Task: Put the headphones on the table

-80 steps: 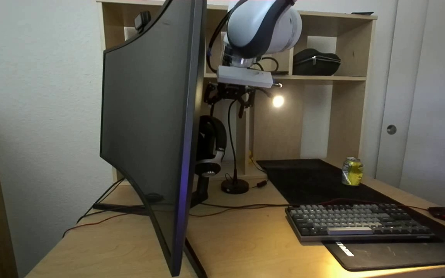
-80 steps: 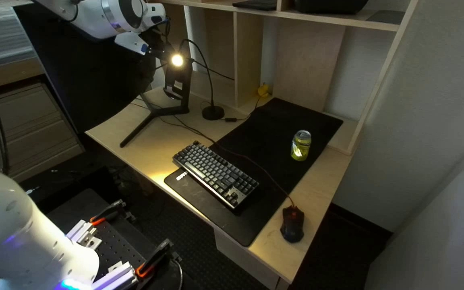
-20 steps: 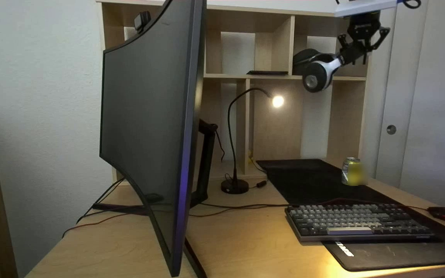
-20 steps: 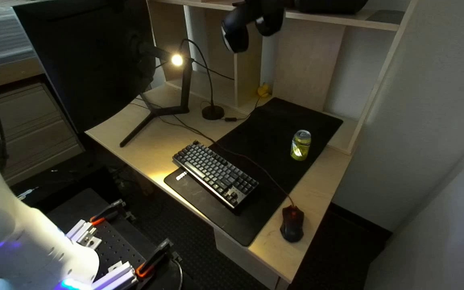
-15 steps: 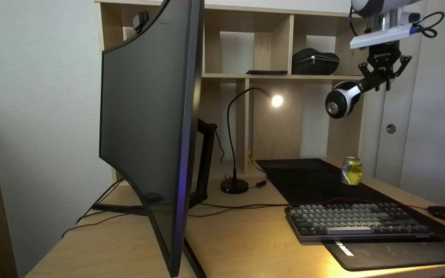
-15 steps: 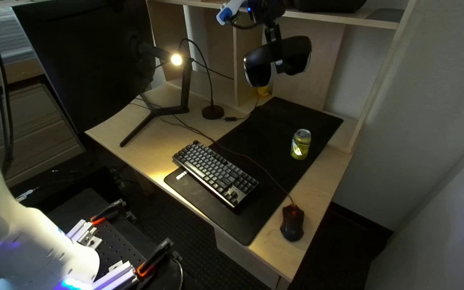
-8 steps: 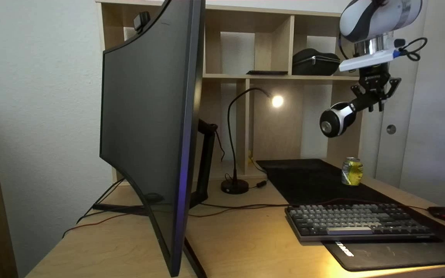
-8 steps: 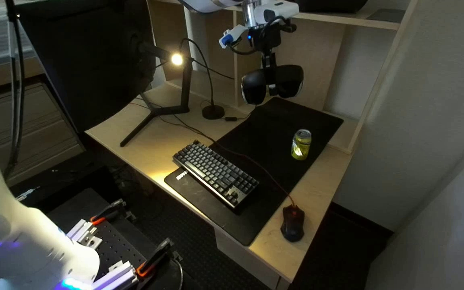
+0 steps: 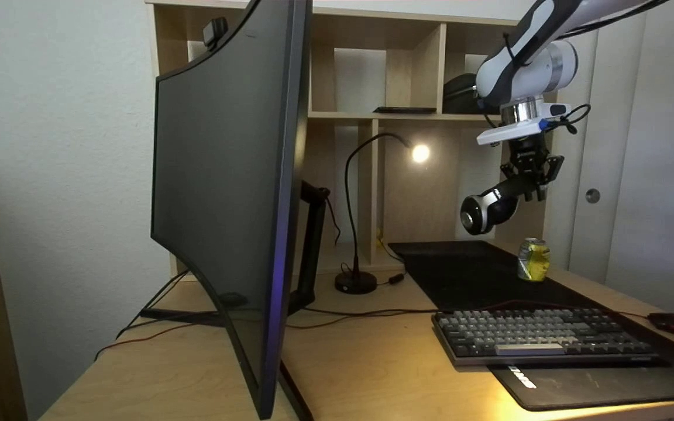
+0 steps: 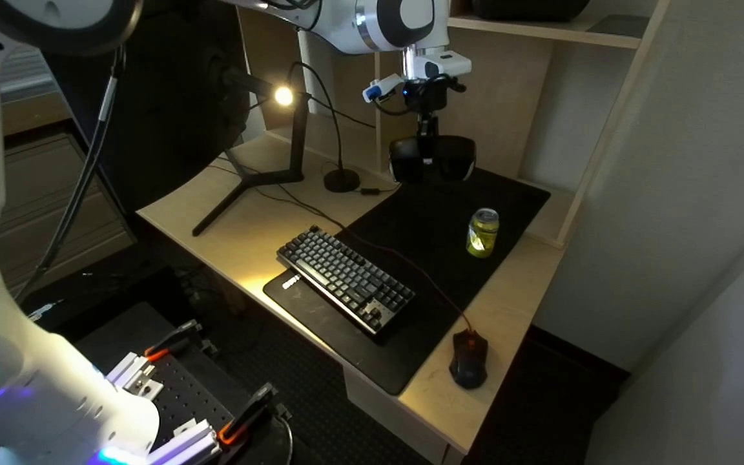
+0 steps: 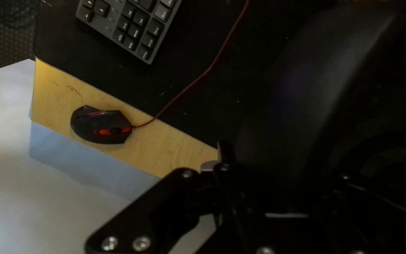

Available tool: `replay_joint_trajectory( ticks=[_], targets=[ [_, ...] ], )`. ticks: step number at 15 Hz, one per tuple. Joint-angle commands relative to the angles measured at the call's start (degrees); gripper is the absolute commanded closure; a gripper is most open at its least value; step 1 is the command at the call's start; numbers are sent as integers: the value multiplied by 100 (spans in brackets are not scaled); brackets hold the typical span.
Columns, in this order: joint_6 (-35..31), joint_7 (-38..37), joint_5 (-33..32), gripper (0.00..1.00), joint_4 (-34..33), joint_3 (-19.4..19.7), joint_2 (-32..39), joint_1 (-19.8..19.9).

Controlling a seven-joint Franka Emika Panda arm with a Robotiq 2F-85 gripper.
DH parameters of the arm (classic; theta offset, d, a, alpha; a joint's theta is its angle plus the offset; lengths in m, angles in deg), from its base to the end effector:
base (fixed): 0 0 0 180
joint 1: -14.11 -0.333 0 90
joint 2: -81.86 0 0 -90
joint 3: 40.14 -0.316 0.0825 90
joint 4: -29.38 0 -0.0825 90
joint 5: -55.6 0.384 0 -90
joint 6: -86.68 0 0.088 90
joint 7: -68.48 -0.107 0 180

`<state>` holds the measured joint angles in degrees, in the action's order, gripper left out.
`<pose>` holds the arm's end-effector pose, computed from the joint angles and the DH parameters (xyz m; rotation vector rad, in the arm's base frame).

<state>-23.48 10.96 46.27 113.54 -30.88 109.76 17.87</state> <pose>0.6757 -0.1495 0.4013 2.4455 -1.5938 0.0887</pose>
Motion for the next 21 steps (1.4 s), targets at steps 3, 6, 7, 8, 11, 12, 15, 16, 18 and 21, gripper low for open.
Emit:
replay_joint_trajectory(
  ticks=[3,6,7,8,11,12,15,16,18,21],
  targets=[
    [245,-139,76,93,-480,20,532,-131],
    [425,-355,561,93,-1240,-59,1176,-94],
    [475,-542,653,93,-1593,-19,1465,-100],
    [467,-831,694,93,-1842,46,1701,-122],
    [185,-814,609,73,-1424,36,1591,-165],
    [181,-814,605,73,-1423,40,1645,-167],
    [235,-879,494,93,-1423,97,1691,-232],
    [359,-1065,526,93,-1726,117,1974,-229],
    [450,-1432,756,93,-2208,72,2432,-135],
    [451,-2082,1060,93,-2921,34,3054,15]
  ],
)
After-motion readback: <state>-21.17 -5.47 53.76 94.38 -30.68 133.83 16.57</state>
